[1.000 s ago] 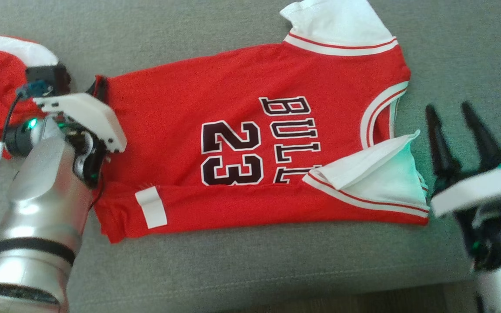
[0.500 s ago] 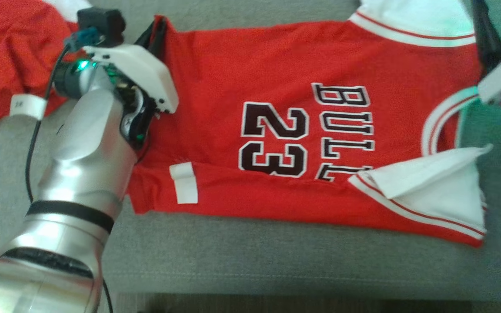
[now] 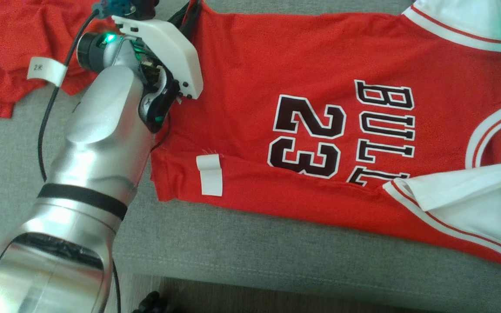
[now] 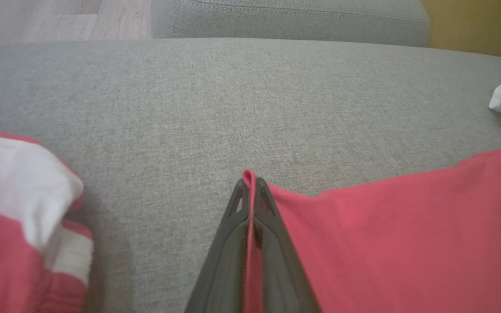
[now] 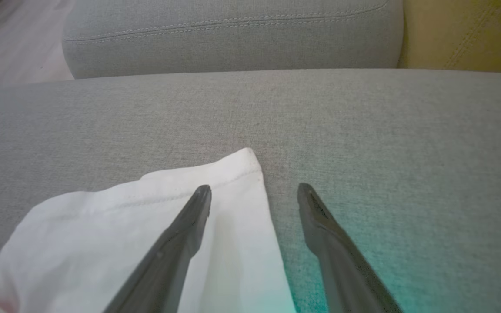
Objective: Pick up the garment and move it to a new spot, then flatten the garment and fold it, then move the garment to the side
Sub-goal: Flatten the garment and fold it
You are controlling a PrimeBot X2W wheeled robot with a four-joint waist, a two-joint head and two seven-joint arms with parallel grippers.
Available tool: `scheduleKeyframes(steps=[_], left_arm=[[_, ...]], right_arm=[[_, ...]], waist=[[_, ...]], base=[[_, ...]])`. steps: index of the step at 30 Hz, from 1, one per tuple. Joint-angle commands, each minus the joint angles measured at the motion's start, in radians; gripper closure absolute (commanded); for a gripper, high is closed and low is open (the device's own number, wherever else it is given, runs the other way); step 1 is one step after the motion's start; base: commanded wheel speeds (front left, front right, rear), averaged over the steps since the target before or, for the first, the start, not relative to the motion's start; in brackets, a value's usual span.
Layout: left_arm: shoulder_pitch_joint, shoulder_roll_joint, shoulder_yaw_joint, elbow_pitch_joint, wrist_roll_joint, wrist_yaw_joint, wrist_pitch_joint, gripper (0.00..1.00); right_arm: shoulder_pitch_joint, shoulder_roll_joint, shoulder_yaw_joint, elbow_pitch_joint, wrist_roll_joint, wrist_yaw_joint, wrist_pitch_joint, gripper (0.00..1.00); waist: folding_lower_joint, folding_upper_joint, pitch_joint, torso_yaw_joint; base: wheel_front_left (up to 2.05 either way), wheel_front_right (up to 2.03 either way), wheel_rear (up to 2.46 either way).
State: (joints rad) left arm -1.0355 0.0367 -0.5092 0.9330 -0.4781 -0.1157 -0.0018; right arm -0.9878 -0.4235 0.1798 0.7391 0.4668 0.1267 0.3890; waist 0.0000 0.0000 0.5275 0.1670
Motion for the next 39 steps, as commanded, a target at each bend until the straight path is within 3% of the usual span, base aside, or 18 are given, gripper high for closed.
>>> scheduleKeyframes(steps=[1,11,12,13,14,15,22,28,34,39], left_arm=[[-0.043,0.029,0.012,-0.037,-0.012,-0.003,0.003,1.00],[-0.035,0.032,0.001,-0.051,-0.030,-0.005,0.008,1.00],[-0.034,0.033,0.001,-0.052,-0.031,-0.006,0.009,1.00],[-0.033,0.034,0.000,-0.053,-0.033,-0.006,0.010,1.00],[-0.033,0.036,0.001,-0.053,-0.035,-0.006,0.010,1.00],[-0.032,0.038,0.001,-0.054,-0.037,-0.005,0.009,1.00],[-0.016,0.066,0.009,-0.059,-0.043,0.000,-0.016,1.00],[0.028,0.115,0.005,-0.090,-0.043,0.003,-0.023,1.00],[0.089,0.162,0.016,-0.145,-0.060,0.011,-0.011,1.00],[0.176,0.232,0.024,-0.251,-0.064,0.034,0.002,1.00]], right_arm=[[-0.042,-0.009,0.015,0.005,0.011,0.004,0.009,0.00],[-0.116,-0.001,0.110,0.125,0.039,0.004,0.010,0.00],[-0.120,0.000,0.123,0.130,0.043,0.004,0.007,0.18],[-0.124,0.000,0.135,0.132,0.049,0.004,0.001,0.44],[-0.127,0.001,0.146,0.134,0.056,0.004,-0.005,0.89],[-0.131,-0.001,0.157,0.132,0.063,0.004,-0.017,1.00],[-0.118,-0.017,0.218,0.072,0.118,0.004,-0.126,1.00],[-0.003,-0.081,0.279,-0.111,0.207,0.004,-0.224,1.00],[0.166,-0.134,0.258,-0.286,0.250,0.004,-0.268,1.00],[0.381,-0.134,0.174,-0.436,0.270,0.004,-0.255,1.00]], waist=[[0.0000,0.0000,0.007,0.006],[0.0000,0.0000,0.026,0.014],[0.0000,0.0000,0.027,0.014],[0.0000,0.0000,0.027,0.013],[0.0000,0.0000,0.027,0.012],[0.0000,0.0000,0.027,0.011],[0.0000,0.0000,0.001,-0.014],[0.0000,0.0000,-0.060,-0.051],[0.0000,0.0000,-0.105,-0.082],[0.0000,0.0000,-0.133,-0.104]], base=[[0.00,0.00,0.00],[0.00,0.00,0.00],[0.00,0.00,0.00],[0.00,0.00,0.00],[0.00,0.00,0.00],[0.00,0.00,0.00],[0.00,0.00,0.00],[0.00,0.00,0.00],[0.00,0.00,0.00],[0.00,0.00,0.00]])
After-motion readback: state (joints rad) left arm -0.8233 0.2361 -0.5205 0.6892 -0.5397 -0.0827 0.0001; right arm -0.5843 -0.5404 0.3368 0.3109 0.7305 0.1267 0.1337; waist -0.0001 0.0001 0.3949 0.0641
